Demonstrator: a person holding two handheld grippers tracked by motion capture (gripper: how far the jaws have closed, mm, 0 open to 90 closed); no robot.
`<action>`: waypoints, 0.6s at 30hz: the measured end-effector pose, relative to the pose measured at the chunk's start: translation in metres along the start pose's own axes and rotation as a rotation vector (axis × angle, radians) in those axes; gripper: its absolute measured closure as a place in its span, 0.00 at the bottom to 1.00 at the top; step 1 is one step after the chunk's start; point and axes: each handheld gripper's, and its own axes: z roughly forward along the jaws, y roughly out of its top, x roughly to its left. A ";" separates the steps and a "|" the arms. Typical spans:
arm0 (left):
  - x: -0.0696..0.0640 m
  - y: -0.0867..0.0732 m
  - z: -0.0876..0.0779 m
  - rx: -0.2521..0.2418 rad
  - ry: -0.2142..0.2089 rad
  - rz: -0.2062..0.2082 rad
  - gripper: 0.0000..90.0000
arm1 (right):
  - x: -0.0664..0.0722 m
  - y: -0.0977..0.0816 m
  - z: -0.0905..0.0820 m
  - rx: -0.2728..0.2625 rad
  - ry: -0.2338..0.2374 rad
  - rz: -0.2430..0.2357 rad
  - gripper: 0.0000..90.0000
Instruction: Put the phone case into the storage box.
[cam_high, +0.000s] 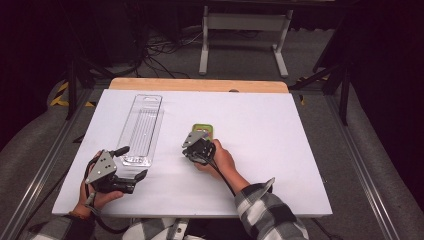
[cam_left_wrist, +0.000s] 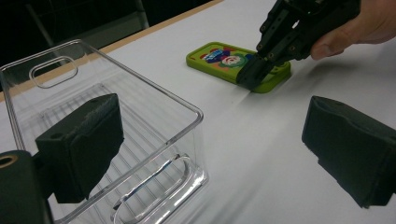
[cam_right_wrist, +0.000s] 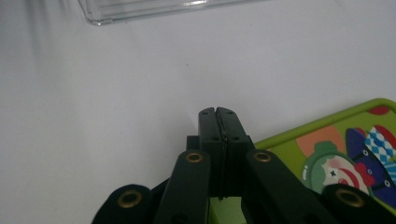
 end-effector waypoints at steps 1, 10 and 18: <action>0.000 0.000 0.000 0.000 -0.001 0.000 0.07 | 0.000 0.000 0.000 0.000 0.000 0.000 1.00; -0.002 0.000 0.002 0.004 -0.005 -0.001 0.07 | 0.002 -0.019 -0.019 0.017 -0.020 0.004 1.00; -0.002 0.000 0.003 0.014 -0.008 0.002 0.07 | -0.002 -0.038 -0.035 0.012 -0.034 0.038 1.00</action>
